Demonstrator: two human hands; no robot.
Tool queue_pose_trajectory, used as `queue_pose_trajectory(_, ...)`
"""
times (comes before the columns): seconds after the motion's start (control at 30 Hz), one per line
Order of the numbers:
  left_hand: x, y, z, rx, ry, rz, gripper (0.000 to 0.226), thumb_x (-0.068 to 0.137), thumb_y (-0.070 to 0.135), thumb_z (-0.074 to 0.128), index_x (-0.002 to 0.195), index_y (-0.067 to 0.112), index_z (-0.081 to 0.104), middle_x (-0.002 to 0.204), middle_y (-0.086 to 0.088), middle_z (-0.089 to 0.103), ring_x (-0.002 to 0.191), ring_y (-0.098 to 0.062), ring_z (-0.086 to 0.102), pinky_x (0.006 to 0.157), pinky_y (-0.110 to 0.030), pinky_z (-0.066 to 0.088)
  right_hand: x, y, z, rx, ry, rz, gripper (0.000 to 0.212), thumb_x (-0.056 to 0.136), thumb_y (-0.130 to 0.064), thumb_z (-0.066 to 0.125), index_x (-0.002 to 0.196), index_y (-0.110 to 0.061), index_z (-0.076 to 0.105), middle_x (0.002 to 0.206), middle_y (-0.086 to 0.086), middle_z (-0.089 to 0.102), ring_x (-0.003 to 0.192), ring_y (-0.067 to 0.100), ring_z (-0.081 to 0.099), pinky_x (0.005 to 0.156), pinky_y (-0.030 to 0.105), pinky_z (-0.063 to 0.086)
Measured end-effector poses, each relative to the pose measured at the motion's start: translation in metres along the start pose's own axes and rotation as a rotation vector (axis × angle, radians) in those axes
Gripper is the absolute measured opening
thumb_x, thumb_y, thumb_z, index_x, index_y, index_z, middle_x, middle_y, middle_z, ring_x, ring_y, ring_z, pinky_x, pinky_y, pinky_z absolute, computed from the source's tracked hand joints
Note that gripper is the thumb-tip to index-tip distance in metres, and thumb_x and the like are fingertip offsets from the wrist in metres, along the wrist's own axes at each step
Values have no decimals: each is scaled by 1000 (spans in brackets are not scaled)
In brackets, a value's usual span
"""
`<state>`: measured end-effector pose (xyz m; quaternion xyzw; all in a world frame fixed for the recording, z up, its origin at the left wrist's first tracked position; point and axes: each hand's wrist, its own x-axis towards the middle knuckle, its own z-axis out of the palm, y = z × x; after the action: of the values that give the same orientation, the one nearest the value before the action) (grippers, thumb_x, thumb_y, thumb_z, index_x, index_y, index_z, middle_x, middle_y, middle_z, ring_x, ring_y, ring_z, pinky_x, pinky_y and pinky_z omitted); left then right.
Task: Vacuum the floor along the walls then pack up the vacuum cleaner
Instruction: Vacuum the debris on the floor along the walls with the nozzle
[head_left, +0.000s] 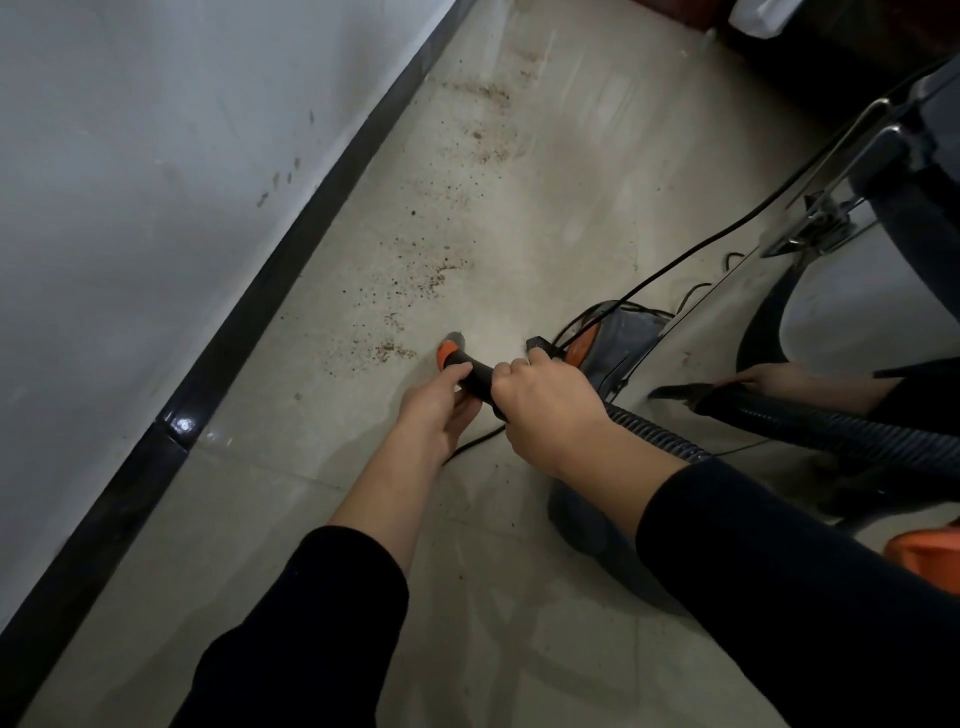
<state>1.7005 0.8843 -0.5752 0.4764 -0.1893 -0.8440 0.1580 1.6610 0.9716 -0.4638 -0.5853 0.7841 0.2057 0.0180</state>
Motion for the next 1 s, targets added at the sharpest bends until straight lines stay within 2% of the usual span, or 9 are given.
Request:
queue_pose_trajectory(0.13,-12,3,-13,24,-12,-3,37,92,8,62,126,-6,55,93,-18,67,83,-22,67,83,-32,54,-7,-8,-2,9,5,-40,29,92,-6,53,121,-6,51,112,8,58,106,25,50,69,30,35)
queue_pose_trajectory(0.3,-25,8,-28,36,-10,9,33,93,5,60,124,-6,55,90,-16,67,83,-23,67,88,-34,54,-11,-20,-7,17,16,-83,28,92,-8,53,120,-6,51,113,8,58,106,25,50,70,30,33)
queue_pose_trajectory(0.43,-31,12,-38,36,5,15,30,93,5,61,121,-4,57,95,-18,67,89,-24,68,85,-33,55,-11,-26,-8,37,29,-99,28,92,-9,52,120,-7,51,112,7,58,104,25,50,69,30,34)
queue_pose_trajectory(0.6,-33,18,-46,30,48,35,29,92,6,62,119,-2,57,102,-21,66,89,-25,67,71,-29,56,-6,-32,-9,50,28,-100,30,91,-10,53,120,-6,49,114,9,58,106,26,49,70,30,33)
queue_pose_trajectory(0.83,-44,30,-63,76,97,43,20,93,6,61,111,-1,54,105,-23,63,90,-26,66,75,-30,54,-4,-45,-13,64,53,-145,29,92,-9,52,120,-6,49,113,9,59,104,25,50,69,30,33)
queue_pose_trajectory(1.0,-52,41,-82,96,126,60,28,93,5,59,119,-4,53,107,-24,63,93,-29,67,76,-31,54,1,-60,-15,78,73,-183,31,92,-11,53,122,-6,48,115,9,58,105,25,50,68,30,33)
